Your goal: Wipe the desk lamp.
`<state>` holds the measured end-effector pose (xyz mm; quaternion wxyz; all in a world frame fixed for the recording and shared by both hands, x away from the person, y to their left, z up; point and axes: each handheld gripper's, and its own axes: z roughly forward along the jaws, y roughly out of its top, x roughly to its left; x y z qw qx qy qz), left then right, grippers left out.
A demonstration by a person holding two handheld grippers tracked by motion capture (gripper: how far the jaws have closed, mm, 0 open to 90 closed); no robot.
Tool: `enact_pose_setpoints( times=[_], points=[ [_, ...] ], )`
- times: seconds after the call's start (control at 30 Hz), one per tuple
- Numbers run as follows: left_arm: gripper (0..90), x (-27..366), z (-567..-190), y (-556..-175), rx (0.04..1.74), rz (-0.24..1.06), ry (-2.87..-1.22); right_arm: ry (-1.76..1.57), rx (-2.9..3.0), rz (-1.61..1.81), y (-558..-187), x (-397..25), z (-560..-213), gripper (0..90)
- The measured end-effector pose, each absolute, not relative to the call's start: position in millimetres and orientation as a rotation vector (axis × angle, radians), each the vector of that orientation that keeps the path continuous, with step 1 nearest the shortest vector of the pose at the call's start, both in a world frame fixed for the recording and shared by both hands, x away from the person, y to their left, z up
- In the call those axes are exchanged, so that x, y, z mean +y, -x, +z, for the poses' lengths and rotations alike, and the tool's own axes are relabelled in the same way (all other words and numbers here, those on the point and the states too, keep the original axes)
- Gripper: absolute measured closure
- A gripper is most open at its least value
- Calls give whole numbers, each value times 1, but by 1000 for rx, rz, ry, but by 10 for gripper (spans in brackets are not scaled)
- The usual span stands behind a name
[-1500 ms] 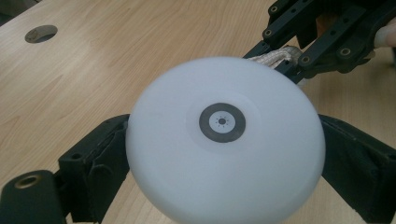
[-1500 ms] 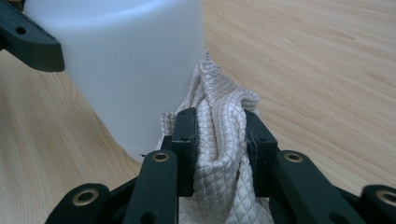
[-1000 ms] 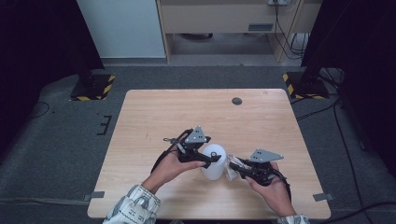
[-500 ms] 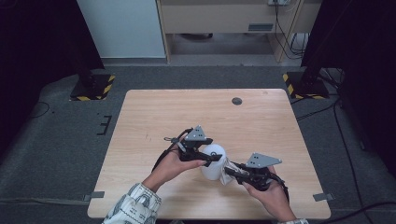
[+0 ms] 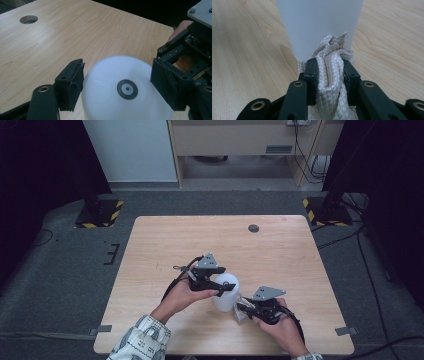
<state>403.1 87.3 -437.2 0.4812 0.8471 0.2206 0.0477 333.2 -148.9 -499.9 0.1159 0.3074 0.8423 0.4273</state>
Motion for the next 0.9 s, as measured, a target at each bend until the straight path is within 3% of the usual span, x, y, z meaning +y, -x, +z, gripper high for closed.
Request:
enact_pose_setpoints(
  times=[0.3, 0.77, 0.9],
  points=[
    [265, 86, -437, -403, 540, 120, -2065, -873, 2371, 1401, -326, -155, -474, 708],
    [265, 86, -438, -403, 544, 122, -2059, -935, 2449, 1245, -332, -148, -495, 707],
    [232, 82, -434, -402, 564, 184, -2074, -914, 2426, 1298, -331, -151, -489, 706]
  ],
)
